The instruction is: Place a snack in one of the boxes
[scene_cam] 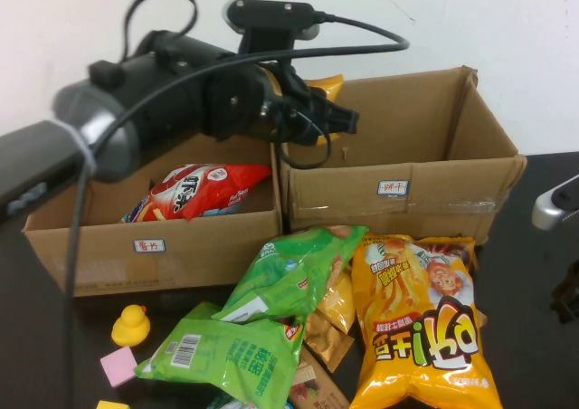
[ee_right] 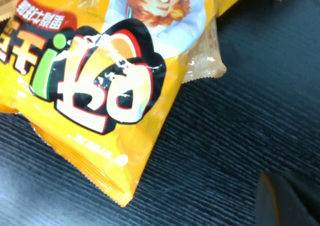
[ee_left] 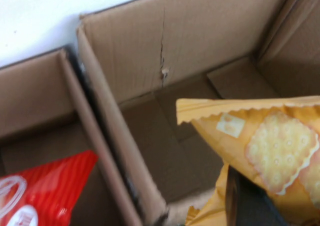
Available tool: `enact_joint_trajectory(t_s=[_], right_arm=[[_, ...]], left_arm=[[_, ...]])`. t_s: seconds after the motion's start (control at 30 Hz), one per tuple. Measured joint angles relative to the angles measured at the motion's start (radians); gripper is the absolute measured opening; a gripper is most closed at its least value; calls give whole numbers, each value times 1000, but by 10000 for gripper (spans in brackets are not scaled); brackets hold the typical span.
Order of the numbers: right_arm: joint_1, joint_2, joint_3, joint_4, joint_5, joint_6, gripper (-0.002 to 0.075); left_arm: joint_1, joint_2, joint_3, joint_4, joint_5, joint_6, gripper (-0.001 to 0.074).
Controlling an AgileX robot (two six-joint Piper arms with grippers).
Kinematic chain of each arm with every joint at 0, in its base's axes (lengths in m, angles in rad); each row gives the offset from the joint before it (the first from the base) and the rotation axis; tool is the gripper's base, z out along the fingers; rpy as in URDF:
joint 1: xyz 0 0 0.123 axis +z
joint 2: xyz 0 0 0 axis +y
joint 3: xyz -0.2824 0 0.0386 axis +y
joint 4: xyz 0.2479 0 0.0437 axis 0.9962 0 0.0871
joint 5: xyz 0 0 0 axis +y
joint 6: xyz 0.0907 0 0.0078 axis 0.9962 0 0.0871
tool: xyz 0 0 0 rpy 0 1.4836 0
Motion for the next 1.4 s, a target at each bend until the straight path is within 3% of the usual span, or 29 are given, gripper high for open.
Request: enact_joint_trajectory(t_s=[0.27,0.5,0.6,0.7,0.77,0.87,0.97,1.2,1.4], right_arm=[[0,0,0,0,-5,0,-1],[0,2,0,0,-10,0,-1],[0,24,0,1,-17,0,-1],[0,53,0,6,-19,0,-1],[0,65,0,10,-21,-2,-1],[0,69,1,33,-22,-25,-1],[0,69,1,64,-22,-52,-1],[0,69,1,168,-2,-153,-1],[4,69,1,279,36,-276,-1]], left_arm=[[0,125,-111,-9,-48,-18,208],[0,179,-129,-10,-119,-23,536],[0,183,-129,-10,-123,-12,579],[0,174,-133,-8,-98,21,511],[0,157,-150,4,-45,46,400],[0,109,-176,46,70,69,168],[0,35,-185,91,163,85,46],[0,-185,-129,153,309,89,3],[-17,-408,153,154,309,82,0]])
